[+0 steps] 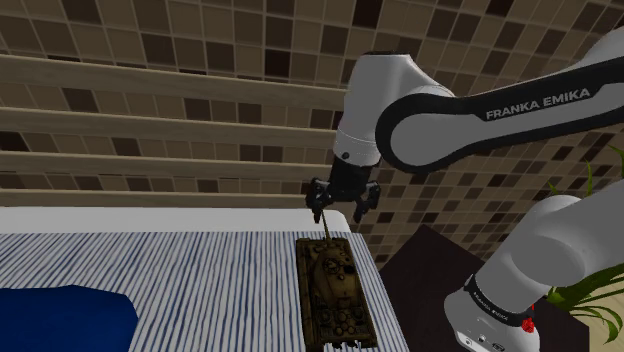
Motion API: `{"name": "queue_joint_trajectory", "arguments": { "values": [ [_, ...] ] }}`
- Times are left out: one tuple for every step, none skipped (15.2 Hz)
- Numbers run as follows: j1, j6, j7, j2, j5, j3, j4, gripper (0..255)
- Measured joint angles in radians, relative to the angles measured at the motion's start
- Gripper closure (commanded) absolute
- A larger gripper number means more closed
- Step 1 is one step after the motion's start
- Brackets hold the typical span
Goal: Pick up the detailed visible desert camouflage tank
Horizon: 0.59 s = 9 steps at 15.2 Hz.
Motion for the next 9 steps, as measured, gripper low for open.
{"name": "queue_joint_trajectory", "arguments": {
  "values": [
    [-0.006,0.019,0.027,0.022,0.000,0.020,0.002,0],
    [-0.008,0.040,0.042,0.037,0.002,0.034,-0.004,0],
    [-0.013,0.055,0.050,0.052,0.000,0.043,-0.005,0],
    [-0.014,0.071,0.055,0.061,0.001,0.050,-0.012,0],
    [-0.019,0.087,0.058,0.075,-0.002,0.058,-0.015,0],
    [-0.021,0.104,0.059,0.086,-0.004,0.063,-0.022,0],
    [-0.023,0.121,0.062,0.096,-0.005,0.070,-0.028,0],
    [-0.024,0.133,0.063,0.102,-0.004,0.075,-0.035,0],
    [-0.025,0.142,0.065,0.108,-0.005,0.078,-0.038,0]
  ]
}}
